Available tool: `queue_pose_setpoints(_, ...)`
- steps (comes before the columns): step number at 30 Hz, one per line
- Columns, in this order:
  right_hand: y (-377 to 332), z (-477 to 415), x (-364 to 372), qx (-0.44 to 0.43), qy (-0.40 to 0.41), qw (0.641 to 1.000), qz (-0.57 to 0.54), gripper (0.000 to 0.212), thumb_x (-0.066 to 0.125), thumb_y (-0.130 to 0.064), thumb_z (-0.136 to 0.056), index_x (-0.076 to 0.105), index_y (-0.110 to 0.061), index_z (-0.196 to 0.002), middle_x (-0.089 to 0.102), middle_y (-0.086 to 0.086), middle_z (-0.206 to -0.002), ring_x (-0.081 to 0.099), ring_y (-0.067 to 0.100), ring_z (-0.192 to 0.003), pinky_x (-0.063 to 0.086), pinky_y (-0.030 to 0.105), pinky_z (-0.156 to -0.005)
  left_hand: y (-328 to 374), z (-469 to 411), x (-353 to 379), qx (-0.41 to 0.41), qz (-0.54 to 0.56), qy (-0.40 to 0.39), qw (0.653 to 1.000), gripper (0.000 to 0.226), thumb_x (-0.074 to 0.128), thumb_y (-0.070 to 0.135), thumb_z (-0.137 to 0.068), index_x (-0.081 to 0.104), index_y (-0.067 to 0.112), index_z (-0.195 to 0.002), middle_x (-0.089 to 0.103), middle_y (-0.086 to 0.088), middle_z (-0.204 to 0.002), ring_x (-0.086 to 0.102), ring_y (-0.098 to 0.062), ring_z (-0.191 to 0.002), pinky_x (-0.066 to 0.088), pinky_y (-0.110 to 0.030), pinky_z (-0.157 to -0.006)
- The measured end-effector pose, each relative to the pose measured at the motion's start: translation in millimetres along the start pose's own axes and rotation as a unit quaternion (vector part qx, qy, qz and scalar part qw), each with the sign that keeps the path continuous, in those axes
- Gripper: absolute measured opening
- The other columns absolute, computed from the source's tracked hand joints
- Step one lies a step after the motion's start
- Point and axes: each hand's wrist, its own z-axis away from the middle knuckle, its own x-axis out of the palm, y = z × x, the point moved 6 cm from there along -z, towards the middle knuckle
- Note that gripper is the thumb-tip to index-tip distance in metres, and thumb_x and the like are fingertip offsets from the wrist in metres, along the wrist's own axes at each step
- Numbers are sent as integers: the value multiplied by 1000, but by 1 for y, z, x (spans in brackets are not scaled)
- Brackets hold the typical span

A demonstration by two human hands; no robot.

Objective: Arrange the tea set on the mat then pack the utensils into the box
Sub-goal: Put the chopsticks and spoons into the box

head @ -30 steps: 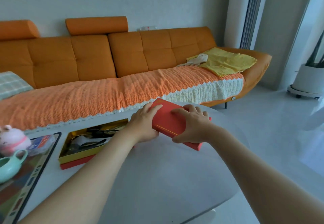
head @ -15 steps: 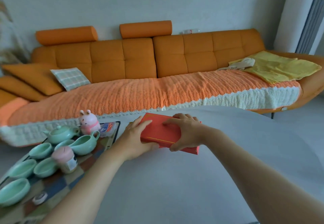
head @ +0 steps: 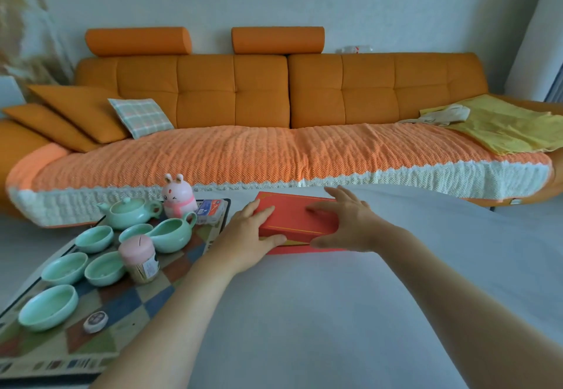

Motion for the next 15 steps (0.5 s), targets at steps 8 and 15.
queue_pose_setpoints(8, 35, 6, 11, 117, 16, 983, -137, 99, 78, -66, -65, 33, -42, -149, 33, -2, -149, 46, 22, -127, 51, 39, -99, 4, 7, -1, 3, 17, 19, 1000, 68, 57, 49, -95, 32, 28, -154, 15, 10, -164, 20, -14, -148, 23, -37, -116)
queue_pose_setpoints(15, 23, -1, 20, 88, 14, 985, -150, 91, 78, -57, -73, 34, -36, -151, 31, -3, -150, 46, 20, -126, 41, 28, -100, -11, 11, -2, -10, 32, 24, 999, 62, 62, 40, -94, 41, 20, -150, 26, 5, -160, 28, -14, -145, 22, -29, -114)
